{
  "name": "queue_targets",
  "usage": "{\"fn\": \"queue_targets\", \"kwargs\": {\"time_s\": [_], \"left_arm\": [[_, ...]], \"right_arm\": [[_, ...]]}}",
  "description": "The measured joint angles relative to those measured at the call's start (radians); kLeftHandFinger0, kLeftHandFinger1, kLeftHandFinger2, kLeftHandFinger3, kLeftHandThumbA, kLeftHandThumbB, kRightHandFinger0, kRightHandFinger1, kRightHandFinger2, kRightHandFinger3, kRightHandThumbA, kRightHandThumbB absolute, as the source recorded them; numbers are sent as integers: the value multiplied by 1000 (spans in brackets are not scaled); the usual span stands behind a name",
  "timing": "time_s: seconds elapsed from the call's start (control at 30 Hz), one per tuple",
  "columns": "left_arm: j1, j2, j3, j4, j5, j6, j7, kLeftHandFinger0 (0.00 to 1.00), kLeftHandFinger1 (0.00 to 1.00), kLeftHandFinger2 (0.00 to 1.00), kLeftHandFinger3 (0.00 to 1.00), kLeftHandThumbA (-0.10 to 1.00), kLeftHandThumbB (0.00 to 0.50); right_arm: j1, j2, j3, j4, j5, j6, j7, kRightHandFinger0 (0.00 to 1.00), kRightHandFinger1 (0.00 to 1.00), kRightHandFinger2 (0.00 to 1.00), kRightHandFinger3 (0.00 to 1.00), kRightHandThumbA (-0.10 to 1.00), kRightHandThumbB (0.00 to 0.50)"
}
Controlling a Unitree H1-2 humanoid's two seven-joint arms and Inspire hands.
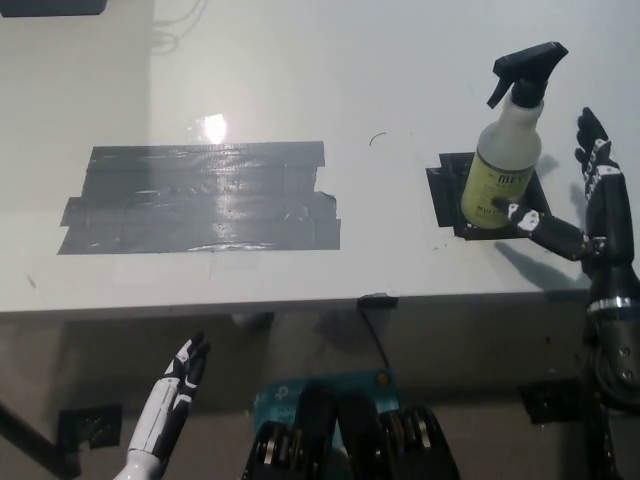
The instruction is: A spray bottle is kept on the black marked spot on the table infront of the robot and the robot extends its right arm to pick it up and hands it to a person
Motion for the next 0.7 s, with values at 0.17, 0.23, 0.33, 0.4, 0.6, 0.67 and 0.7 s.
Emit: {"fn": "queue_targets", "kwargs": {"time_s": [0.17,0.23,0.33,0.4,0.6,0.67,0.7], "left_arm": [[0,0,0,0,0,-1,0,1000,1000,1000,1000,1000,500],[0,-1,0,0,1,-1,0,1000,1000,1000,1000,1000,500],[0,-1,0,0,1,-3,0,1000,1000,1000,1000,1000,500],[-1,-1,0,0,1,-3,0,1000,1000,1000,1000,1000,500],[-2,-3,0,0,1,-3,0,1000,1000,1000,1000,1000,500],[-2,-3,0,0,1,-3,0,1000,1000,1000,1000,1000,500],[-2,-3,0,0,1,-3,0,1000,1000,1000,1000,1000,500]], "right_arm": [[-53,-5,4,69,-2,26,0,1000,1000,1000,1000,1000,319],[-74,-8,6,99,-3,32,-1,1000,1000,1000,1000,1000,314],[-98,-12,9,134,-3,42,0,1000,1000,1000,1000,1000,332],[-110,-15,10,156,-2,50,0,1000,1000,1000,1000,1000,332],[-156,-18,13,238,3,60,4,1000,1000,1000,1000,1000,366],[-168,-18,16,264,3,62,4,1000,1000,1000,1000,1000,371],[-170,-19,17,269,3,62,4,1000,1000,1000,1000,1000,370]]}}
